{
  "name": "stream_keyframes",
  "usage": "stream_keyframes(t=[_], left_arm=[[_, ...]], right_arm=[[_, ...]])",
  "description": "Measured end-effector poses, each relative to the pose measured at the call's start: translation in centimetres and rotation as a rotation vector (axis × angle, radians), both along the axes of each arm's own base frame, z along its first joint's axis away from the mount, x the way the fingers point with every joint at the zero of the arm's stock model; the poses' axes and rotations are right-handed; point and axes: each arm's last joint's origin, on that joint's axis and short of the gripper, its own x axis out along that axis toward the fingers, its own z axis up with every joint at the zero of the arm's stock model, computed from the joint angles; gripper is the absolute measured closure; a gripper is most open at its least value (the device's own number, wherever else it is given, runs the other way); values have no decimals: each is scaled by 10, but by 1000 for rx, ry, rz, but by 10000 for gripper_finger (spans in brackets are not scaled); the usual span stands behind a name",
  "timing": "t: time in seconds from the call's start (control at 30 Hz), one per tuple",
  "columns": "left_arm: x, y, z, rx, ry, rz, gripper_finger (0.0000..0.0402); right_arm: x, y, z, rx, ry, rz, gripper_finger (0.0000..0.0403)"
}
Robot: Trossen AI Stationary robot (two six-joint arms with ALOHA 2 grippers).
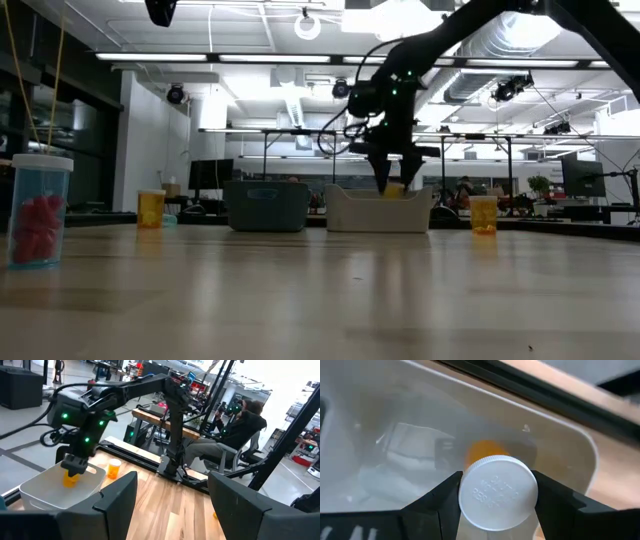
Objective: Pick and place medicine bottles into bin by pill shape (circle, oval)
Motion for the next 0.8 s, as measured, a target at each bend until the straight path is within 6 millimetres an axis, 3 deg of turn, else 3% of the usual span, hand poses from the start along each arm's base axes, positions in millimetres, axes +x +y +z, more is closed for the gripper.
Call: stream_keyframes(t=[0.27, 0.5, 0.8], left_arm=[[0, 0, 0, 0, 0, 0, 170], [0, 0, 0, 0, 0, -1, 170], [0, 0, 0, 0, 0, -1, 170]], right_arm=[[-3, -4, -2, 17, -24, -142, 210], [-4, -3, -2, 27, -18, -165, 208], [-4, -4, -2, 16, -12, -166, 156]])
